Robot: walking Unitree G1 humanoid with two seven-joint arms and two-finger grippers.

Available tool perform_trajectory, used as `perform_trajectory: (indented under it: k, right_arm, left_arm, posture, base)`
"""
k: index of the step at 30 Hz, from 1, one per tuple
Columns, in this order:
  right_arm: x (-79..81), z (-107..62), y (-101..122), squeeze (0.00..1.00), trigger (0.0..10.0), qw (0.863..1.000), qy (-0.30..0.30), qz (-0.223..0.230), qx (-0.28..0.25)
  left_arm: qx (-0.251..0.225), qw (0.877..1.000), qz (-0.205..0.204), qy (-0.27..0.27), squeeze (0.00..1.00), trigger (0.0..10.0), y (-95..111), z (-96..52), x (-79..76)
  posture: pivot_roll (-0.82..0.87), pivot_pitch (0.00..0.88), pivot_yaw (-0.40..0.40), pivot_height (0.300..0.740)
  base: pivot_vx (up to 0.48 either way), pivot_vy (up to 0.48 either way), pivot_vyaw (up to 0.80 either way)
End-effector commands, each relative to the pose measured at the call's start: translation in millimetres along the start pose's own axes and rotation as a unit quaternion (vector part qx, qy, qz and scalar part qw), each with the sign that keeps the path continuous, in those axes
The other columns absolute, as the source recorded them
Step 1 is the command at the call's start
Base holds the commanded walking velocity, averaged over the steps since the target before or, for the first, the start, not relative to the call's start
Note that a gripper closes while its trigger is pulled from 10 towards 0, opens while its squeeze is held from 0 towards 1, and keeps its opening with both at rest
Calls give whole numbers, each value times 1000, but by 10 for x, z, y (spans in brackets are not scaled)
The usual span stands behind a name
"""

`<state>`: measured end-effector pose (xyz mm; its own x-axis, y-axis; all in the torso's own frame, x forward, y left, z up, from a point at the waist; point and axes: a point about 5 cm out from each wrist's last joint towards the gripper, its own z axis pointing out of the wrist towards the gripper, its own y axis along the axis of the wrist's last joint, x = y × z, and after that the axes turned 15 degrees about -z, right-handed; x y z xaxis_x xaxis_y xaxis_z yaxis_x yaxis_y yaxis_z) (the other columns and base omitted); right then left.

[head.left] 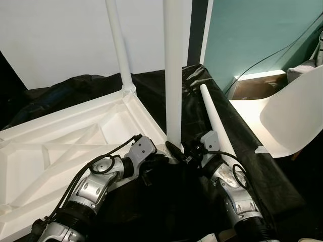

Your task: Building children table

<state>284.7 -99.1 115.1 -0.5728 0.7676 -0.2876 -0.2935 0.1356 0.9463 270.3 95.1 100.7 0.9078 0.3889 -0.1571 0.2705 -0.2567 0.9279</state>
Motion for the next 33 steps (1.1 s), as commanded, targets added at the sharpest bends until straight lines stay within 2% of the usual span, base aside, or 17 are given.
perform_trajectory:
  k: [1, 5, 6, 9, 10, 11, 13, 15, 16, 17, 18, 20, 27, 30, 31, 32, 33]
  right_arm:
    - [-186, -3, 92, 1000, 10000, 1000, -16, -4, -17]
    - [-208, 8, 103, 1000, 10000, 1000, 6, -11, -20]
    - [-249, 14, 112, 0, 10000, 999, 32, -24, -21]
    - [-317, 9, 63, 0, 10000, 982, 187, -41, 4]
    - [-317, 9, 63, 0, 10000, 982, 187, -41, 4]
    - [-330, 0, 55, 0, 10000, 975, 216, -43, 10]
    - [-358, -5, 56, 0, 10000, 970, 236, -52, 11]
    - [-358, -5, 56, 0, 10000, 970, 236, -52, 11]
    - [-395, -6, 51, 0, 10000, 964, 258, -58, 16]
    - [-453, 11, 69, 0, 0, 957, 282, -60, 16]
    - [-453, 11, 69, 0, 0, 957, 282, -60, 16]
    - [-528, 48, 106, 0, 0, 947, 316, -63, 17]
    - [-617, 107, 119, 0, 0, 939, 337, -68, 29]
    - [-637, 104, 113, 0, 0, 940, 334, -60, 33]
    - [-593, 94, 112, 0, 0, 949, 311, -46, 22]
    - [-593, 94, 112, 0, 0, 949, 311, -46, 22]
    - [-538, 97, 111, 0, 0, 961, 275, -26, 14]
  left_arm:
    - [47, 992, -60, -102, 0, 10000, -349, 89, -253]
    - [47, 992, -61, -103, 0, 10000, -353, 92, -258]
    - [47, 992, -62, -103, 0, 10000, -355, 99, -263]
    - [45, 992, -63, -104, 0, 10000, -360, 128, -271]
    - [45, 992, -63, -104, 0, 10000, -360, 128, -271]
    - [45, 992, -64, -104, 0, 10000, -360, 133, -272]
    - [44, 992, -64, -104, 0, 10000, -359, 137, -274]
    - [44, 992, -64, -104, 0, 10000, -359, 137, -274]
    - [44, 992, -64, -104, 0, 10000, -360, 138, -274]
    - [44, 992, -65, -102, 0, 10000, -369, 130, -273]
    - [44, 992, -65, -102, 0, 10000, -369, 130, -273]
    - [45, 992, -66, -99, 0, 10000, -387, 108, -273]
    - [45, 992, -66, -96, 0, 10000, -385, 104, -267]
    - [44, 992, -66, -95, 0, 10000, -382, 108, -266]
    - [43, 992, -66, -95, 0, 10000, -382, 112, -266]
    - [43, 992, -66, -95, 0, 10000, -382, 112, -266]
    - [42, 993, -66, -94, 0, 10000, -381, 114, -266]
  posture:
    - [31, 0, 3, 740]
    - [31, 0, 3, 740]
    - [29, 0, 0, 740]
    - [24, 0, -4, 740]
    - [24, 0, -4, 740]
    - [24, 0, -4, 740]
    - [26, 0, -6, 740]
    - [26, 0, -6, 740]
    - [29, 0, -7, 740]
    - [34, 0, -5, 740]
    - [34, 0, -5, 740]
    - [38, 0, -5, 740]
    - [42, 0, -8, 740]
    - [41, 0, -11, 740]
    - [42, 0, -14, 740]
    - [42, 0, -14, 740]
    - [44, 0, -16, 740]
  base:
    - [0, 0, 0]
    - [0, 0, 0]
    - [0, 0, 0]
    - [0, 0, 0]
    - [0, 0, 0]
    - [0, 0, 0]
    - [0, 0, 0]
    - [0, 0, 0]
    - [0, 0, 0]
    - [0, 0, 0]
    - [0, 0, 0]
    - [0, 0, 0]
    - [0, 0, 0]
    - [0, 0, 0]
    - [0, 0, 0]
    - [0, 0, 0]
    - [0, 0, 0]
